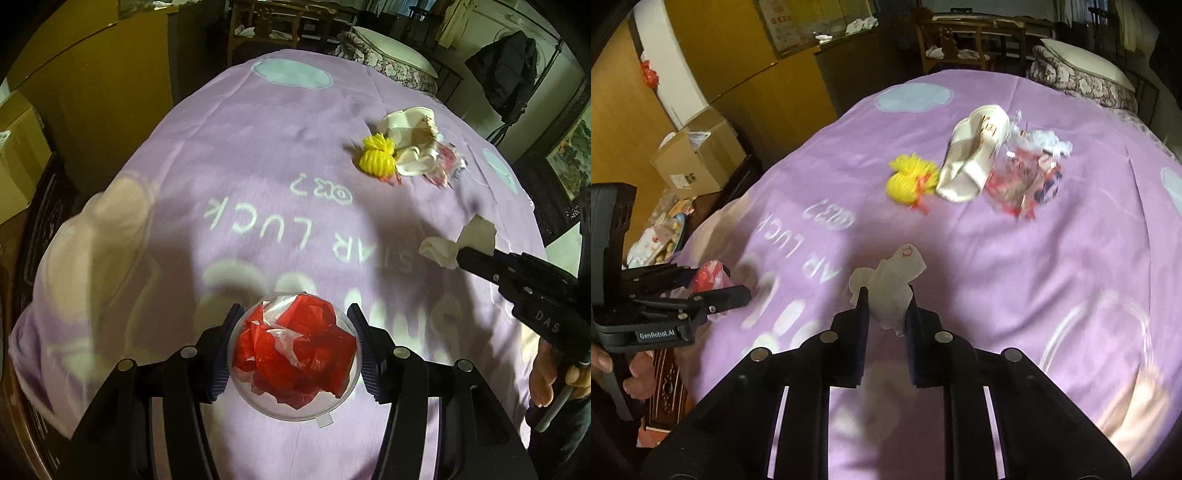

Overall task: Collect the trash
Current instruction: 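Carry cup and tissue to the orange wastebasket and open both tools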

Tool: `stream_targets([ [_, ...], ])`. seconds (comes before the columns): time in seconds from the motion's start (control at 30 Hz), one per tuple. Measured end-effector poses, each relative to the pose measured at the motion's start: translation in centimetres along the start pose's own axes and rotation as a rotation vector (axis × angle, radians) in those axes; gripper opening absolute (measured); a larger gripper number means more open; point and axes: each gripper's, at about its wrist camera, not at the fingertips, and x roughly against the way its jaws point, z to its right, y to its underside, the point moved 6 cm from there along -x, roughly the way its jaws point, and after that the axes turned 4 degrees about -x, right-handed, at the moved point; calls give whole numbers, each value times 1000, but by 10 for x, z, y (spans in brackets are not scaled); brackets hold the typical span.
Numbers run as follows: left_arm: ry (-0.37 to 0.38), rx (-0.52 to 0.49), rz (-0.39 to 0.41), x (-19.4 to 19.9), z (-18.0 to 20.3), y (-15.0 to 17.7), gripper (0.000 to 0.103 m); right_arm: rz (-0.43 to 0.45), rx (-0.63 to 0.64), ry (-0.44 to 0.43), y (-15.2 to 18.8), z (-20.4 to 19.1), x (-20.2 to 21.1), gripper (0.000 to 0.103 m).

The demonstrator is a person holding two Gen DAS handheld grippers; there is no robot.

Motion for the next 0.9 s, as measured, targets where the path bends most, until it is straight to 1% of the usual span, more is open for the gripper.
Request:
stream_targets([
  [0.23, -7, 36, -5, 34, -15, 49, 56, -11, 15, -45, 31, -37, 18, 19],
  [0.43, -18, 87, 3, 58, -36, 88, 57, -31, 79, -82, 60, -85, 28, 19],
  [0.6, -41, 149, 17, 81, -68, 123, 57, -56, 163, -123, 80, -137, 28, 19],
  [0.7, -63, 191, 23, 95, -93, 147, 57, -81, 221, -159, 92, -178, 22, 19],
  [0.8, -95, 247, 19, 107, -126, 176, 57, -111, 273, -197, 103, -215, 13, 19],
  [0.9, -119, 317, 3, 110, -159, 202, 57, -153, 349, -237, 120, -260, -3, 19],
])
